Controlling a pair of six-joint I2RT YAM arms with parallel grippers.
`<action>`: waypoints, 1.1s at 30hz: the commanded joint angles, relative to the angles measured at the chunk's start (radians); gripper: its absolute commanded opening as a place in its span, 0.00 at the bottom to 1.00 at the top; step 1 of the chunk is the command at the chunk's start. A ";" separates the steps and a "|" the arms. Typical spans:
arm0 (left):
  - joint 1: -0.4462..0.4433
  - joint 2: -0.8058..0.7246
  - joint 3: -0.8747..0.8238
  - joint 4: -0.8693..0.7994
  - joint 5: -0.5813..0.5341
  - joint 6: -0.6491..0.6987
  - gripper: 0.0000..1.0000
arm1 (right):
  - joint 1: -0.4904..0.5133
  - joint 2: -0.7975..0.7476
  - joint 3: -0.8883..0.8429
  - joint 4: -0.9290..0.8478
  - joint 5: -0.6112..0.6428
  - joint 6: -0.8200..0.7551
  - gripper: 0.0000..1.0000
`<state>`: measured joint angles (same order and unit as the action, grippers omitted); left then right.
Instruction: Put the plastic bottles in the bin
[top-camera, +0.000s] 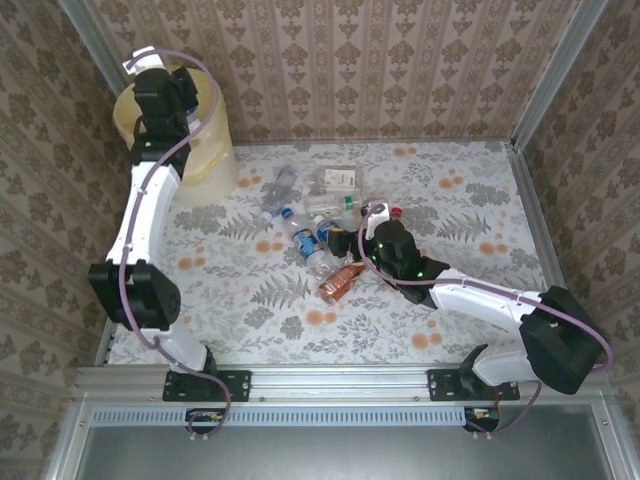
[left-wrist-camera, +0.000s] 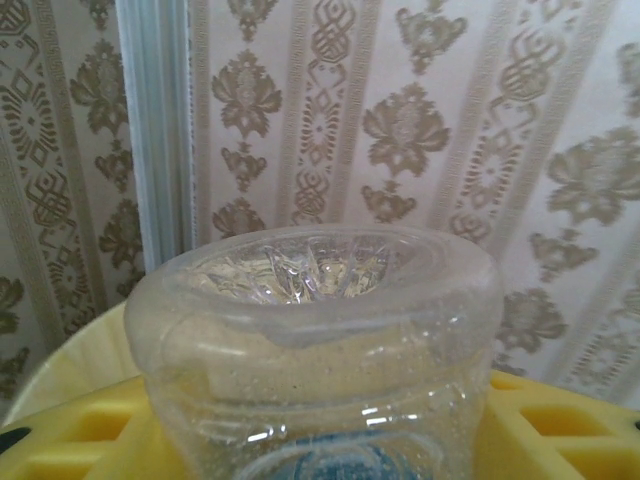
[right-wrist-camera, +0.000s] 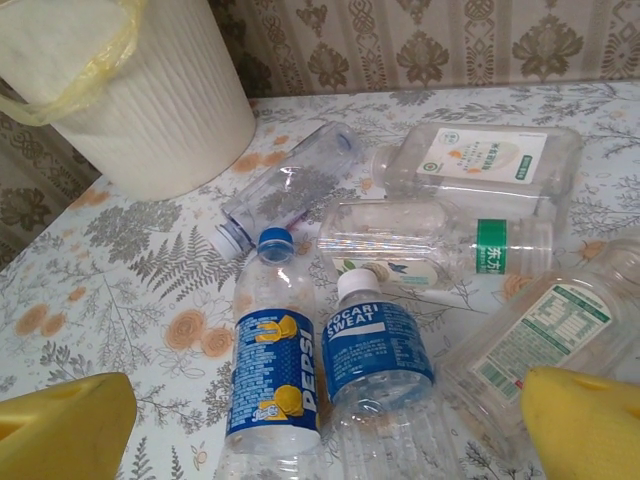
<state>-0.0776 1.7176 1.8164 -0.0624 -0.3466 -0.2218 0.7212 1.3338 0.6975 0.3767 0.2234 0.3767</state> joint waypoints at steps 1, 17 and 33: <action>0.037 0.059 0.084 0.003 0.018 0.083 0.61 | 0.005 -0.028 -0.024 -0.010 0.044 0.016 1.00; 0.057 0.035 0.058 -0.304 0.109 0.072 0.60 | 0.004 -0.002 -0.005 -0.009 0.031 0.001 1.00; 0.045 0.081 0.007 -0.194 0.145 0.217 0.61 | 0.004 0.003 -0.007 -0.014 0.023 0.001 1.00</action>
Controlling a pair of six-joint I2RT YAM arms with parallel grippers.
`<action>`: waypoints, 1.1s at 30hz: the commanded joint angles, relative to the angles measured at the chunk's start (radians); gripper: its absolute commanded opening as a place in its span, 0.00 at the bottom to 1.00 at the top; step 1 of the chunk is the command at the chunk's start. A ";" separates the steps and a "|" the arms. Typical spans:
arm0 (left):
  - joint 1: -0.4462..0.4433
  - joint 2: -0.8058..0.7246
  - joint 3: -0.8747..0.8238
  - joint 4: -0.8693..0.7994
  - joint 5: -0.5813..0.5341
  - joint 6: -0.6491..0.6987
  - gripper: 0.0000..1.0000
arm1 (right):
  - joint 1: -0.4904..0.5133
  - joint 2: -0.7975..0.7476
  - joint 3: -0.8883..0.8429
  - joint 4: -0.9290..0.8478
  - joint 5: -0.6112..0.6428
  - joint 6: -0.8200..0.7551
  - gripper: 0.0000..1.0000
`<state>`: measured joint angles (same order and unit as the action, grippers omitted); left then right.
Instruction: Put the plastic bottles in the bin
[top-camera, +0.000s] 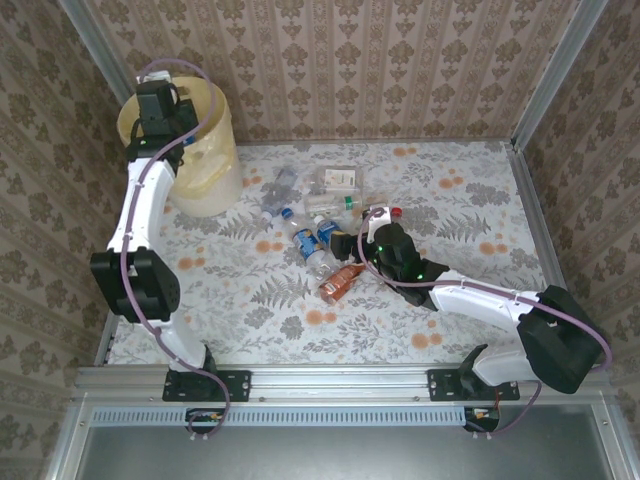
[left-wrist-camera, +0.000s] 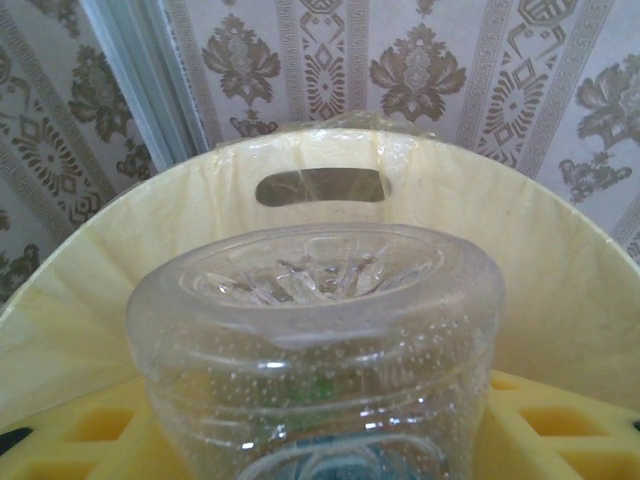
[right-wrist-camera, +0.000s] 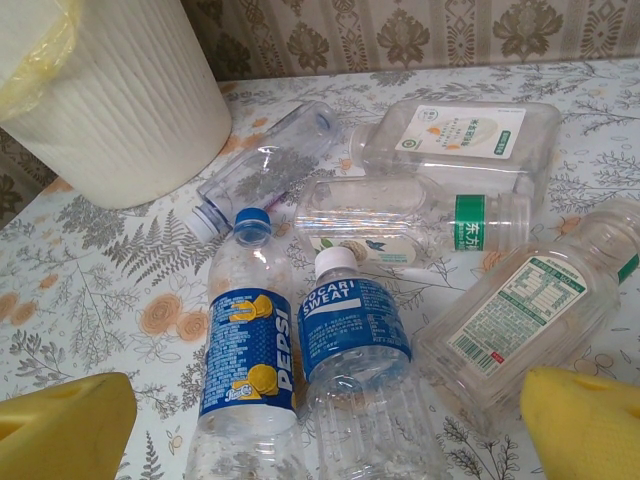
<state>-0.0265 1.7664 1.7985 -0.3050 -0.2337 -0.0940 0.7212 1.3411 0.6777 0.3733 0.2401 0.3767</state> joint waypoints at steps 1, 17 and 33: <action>-0.006 0.034 0.029 0.065 0.038 0.099 0.61 | 0.004 -0.006 0.013 -0.013 0.007 0.000 1.00; 0.019 0.115 0.047 0.050 0.304 0.147 0.72 | 0.004 -0.010 0.008 -0.022 0.015 -0.004 1.00; 0.020 -0.032 0.001 0.078 0.467 -0.006 1.00 | -0.078 -0.014 0.057 -0.232 0.008 0.133 1.00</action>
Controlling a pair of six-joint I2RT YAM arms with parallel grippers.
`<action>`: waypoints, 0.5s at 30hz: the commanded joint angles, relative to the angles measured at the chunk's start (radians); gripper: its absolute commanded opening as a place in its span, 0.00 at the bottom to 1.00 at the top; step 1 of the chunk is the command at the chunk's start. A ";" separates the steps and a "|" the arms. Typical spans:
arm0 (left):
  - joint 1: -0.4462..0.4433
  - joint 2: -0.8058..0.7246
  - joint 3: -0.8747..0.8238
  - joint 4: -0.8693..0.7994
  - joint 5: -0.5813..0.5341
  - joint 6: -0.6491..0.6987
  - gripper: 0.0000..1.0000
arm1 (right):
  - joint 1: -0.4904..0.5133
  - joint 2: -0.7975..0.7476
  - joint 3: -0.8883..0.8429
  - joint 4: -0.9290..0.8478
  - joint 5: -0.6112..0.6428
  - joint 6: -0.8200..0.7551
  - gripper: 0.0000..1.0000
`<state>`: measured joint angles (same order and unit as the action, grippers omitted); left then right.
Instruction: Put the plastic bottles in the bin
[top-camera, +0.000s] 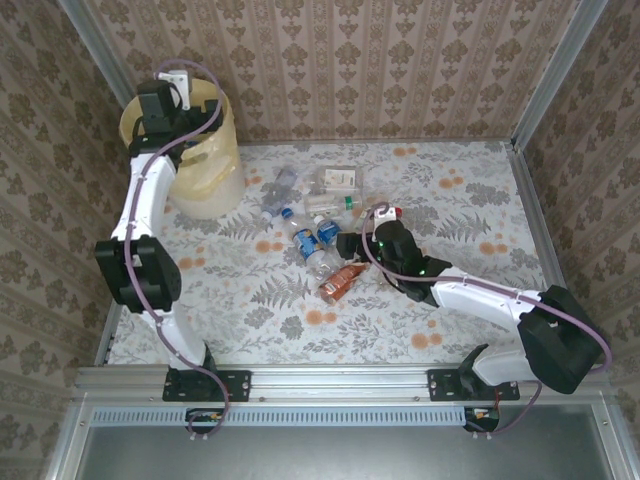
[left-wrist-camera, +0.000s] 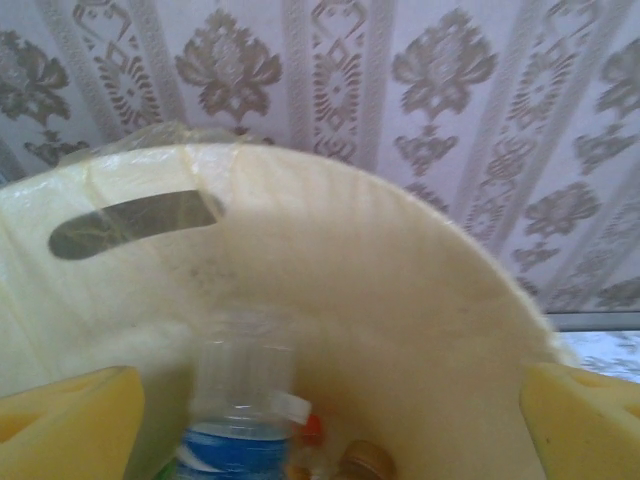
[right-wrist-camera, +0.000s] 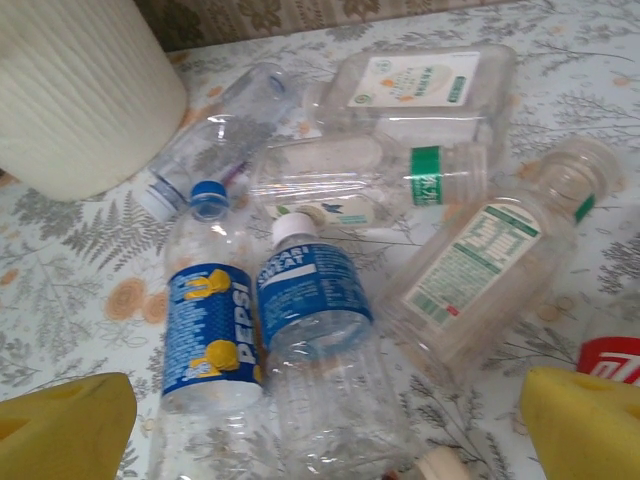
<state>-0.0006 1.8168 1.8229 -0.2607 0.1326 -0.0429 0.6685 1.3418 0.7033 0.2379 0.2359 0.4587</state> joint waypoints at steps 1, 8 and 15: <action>-0.006 -0.100 -0.039 0.055 0.124 -0.072 1.00 | -0.038 -0.020 0.032 -0.122 0.022 0.066 1.00; -0.004 -0.189 -0.099 0.140 0.260 -0.220 1.00 | -0.072 -0.019 0.068 -0.394 0.181 0.175 1.00; -0.032 -0.291 -0.234 0.310 0.430 -0.421 1.00 | -0.072 0.010 0.044 -0.497 0.131 0.250 1.00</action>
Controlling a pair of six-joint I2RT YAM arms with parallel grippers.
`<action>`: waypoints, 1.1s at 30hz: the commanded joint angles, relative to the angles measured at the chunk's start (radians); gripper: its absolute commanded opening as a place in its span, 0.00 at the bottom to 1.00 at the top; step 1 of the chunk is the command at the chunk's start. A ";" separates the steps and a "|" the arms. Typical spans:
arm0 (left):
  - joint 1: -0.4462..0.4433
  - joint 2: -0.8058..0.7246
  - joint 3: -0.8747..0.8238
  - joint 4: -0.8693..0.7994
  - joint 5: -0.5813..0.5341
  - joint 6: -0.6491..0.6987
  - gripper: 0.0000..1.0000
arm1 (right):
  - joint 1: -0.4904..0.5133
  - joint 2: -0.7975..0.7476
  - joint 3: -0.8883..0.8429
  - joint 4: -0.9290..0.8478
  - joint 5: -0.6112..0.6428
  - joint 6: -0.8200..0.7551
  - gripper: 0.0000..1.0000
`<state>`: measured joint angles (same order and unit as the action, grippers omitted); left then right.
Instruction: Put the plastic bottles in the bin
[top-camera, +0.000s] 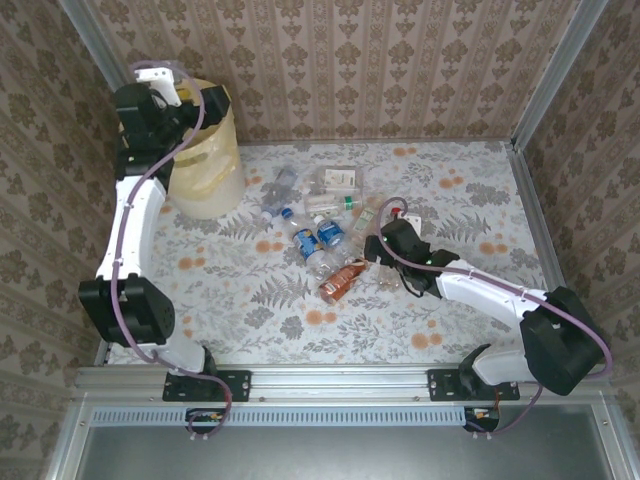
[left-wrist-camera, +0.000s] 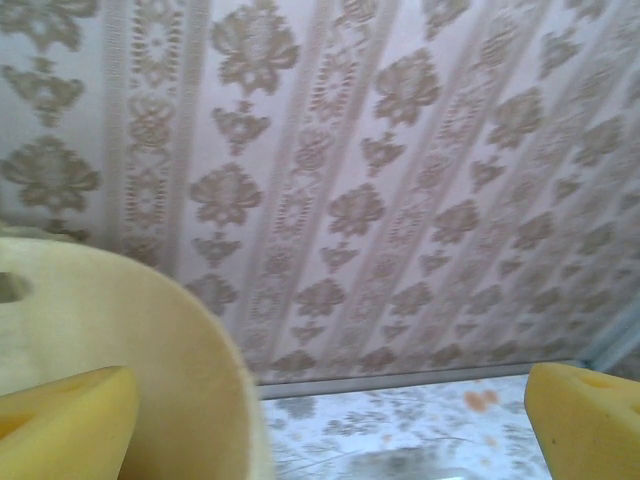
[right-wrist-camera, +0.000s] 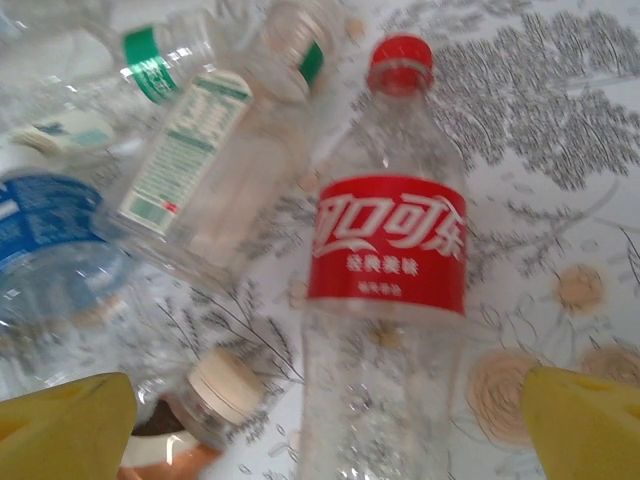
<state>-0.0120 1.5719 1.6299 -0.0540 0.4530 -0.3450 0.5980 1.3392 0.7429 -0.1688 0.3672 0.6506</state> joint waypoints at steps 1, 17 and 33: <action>-0.034 -0.061 -0.058 0.110 0.110 -0.129 1.00 | -0.001 0.022 -0.002 -0.096 -0.008 0.077 1.00; -0.385 -0.097 -0.199 0.036 -0.120 -0.168 1.00 | -0.013 0.201 -0.031 0.065 0.038 0.186 0.81; -0.413 -0.052 -0.244 -0.140 -0.091 -0.135 1.00 | -0.021 0.114 -0.146 0.231 0.041 -0.100 0.50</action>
<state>-0.4240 1.5242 1.3914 -0.1505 0.3328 -0.5011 0.5823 1.5043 0.6189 0.0448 0.3946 0.6701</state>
